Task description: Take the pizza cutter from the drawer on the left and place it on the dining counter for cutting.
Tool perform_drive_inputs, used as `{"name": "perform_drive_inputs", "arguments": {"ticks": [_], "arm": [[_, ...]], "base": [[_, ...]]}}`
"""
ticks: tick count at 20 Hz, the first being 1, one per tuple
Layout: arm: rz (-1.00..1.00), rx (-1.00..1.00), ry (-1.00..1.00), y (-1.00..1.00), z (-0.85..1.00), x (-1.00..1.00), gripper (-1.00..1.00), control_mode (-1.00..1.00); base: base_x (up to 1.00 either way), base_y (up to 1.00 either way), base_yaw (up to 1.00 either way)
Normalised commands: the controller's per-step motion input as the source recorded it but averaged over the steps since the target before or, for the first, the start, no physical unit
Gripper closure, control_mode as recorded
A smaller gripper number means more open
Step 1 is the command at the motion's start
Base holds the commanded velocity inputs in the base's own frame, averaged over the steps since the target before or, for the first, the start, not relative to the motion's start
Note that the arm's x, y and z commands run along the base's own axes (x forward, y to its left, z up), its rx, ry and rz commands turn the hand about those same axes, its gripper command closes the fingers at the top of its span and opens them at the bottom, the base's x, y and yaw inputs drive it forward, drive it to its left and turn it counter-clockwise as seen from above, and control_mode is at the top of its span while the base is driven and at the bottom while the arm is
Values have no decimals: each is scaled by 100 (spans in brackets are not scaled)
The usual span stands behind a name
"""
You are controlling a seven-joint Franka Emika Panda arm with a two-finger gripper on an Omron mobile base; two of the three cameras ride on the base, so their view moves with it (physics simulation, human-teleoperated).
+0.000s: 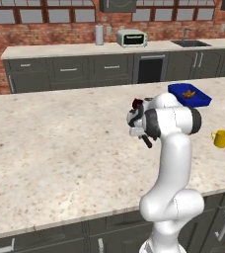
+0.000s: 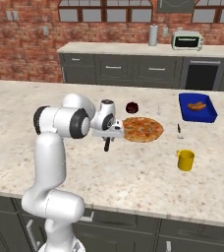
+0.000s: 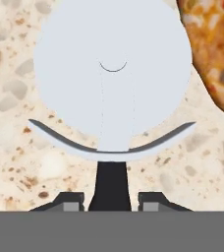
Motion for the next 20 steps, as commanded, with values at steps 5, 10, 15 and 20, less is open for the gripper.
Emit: {"name": "perform_drive_inputs", "arguments": {"ticks": [5,10,15,20], "arm": [[0,0,0,0,-25,11,100,-100],[0,0,0,0,-3,0,-100,-100],[0,0,0,0,1,0,-100,-100],[0,0,-2,0,43,-5,-100,-100]], "base": [[0,0,0],[0,0,0],[0,0,0],[0,0,0]]}}
